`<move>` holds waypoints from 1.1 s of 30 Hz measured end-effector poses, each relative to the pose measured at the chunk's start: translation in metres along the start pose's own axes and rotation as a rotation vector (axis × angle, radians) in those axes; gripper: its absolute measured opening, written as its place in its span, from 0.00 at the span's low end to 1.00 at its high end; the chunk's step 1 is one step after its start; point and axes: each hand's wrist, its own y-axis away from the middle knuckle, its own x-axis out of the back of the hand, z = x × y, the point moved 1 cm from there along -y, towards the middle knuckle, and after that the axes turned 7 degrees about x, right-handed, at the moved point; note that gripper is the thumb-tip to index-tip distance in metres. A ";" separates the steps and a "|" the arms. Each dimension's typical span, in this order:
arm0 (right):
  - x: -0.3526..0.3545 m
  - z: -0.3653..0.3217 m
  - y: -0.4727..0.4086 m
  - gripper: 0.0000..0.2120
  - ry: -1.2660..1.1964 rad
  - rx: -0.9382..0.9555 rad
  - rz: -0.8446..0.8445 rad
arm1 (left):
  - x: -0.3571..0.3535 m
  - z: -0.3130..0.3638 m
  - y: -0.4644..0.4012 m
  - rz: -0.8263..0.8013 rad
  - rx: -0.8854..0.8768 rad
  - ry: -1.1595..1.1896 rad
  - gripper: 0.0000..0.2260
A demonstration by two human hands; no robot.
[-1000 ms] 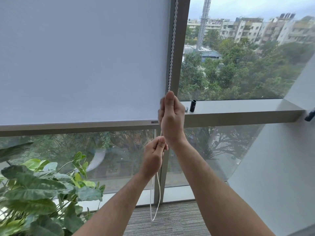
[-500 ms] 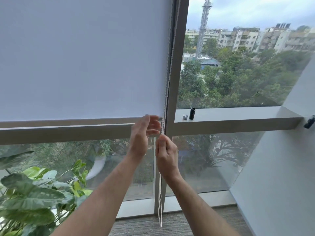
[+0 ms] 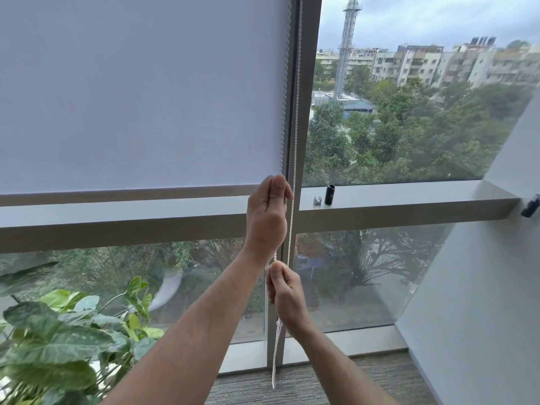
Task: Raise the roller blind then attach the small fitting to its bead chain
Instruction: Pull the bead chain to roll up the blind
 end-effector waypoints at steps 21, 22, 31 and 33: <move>-0.015 -0.181 -0.098 0.20 -0.226 0.355 0.099 | 0.029 -0.100 0.071 -0.060 0.187 -0.179 0.15; -0.015 -0.177 -0.096 0.20 -0.233 0.380 0.118 | 0.031 -0.101 0.071 -0.075 0.206 -0.162 0.15; -0.007 -0.140 -0.083 0.19 -0.141 0.396 0.161 | 0.049 -0.081 0.034 -0.128 0.239 -0.120 0.17; -0.007 -0.126 -0.079 0.18 -0.129 0.367 0.139 | 0.044 -0.061 0.017 -0.076 0.201 -0.076 0.19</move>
